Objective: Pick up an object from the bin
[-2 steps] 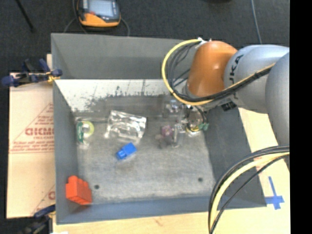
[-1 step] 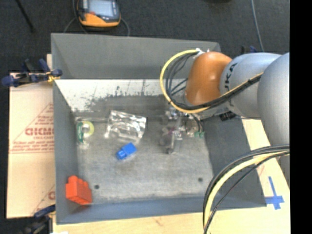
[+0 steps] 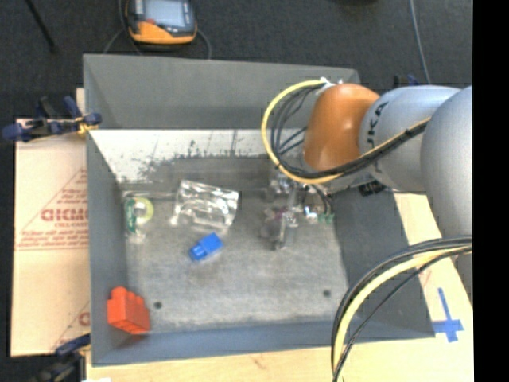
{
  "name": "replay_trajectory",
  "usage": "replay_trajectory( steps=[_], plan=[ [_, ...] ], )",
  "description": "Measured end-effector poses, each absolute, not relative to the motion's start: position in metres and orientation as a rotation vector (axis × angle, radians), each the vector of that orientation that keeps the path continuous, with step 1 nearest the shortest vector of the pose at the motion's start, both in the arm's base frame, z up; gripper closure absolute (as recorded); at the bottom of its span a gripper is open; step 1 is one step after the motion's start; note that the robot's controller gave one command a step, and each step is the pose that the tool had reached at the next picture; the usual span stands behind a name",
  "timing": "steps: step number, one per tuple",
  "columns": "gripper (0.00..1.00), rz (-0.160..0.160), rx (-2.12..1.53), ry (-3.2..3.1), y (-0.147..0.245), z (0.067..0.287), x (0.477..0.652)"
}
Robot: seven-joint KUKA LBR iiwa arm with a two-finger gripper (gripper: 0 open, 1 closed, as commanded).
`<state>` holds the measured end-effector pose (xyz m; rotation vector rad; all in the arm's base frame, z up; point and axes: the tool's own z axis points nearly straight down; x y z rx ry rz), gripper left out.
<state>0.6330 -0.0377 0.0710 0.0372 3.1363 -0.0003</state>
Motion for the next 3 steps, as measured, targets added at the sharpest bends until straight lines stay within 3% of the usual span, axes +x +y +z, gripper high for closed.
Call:
replay_trajectory(
  steps=[1,2,3],
  plan=[
    [1.00,0.000,0.036,3.136,-0.038,0.071,0.633],
    [1.00,-0.001,0.037,3.131,-0.039,0.122,0.636],
    [1.00,-0.001,0.038,3.132,-0.039,0.158,0.638]
  ],
)
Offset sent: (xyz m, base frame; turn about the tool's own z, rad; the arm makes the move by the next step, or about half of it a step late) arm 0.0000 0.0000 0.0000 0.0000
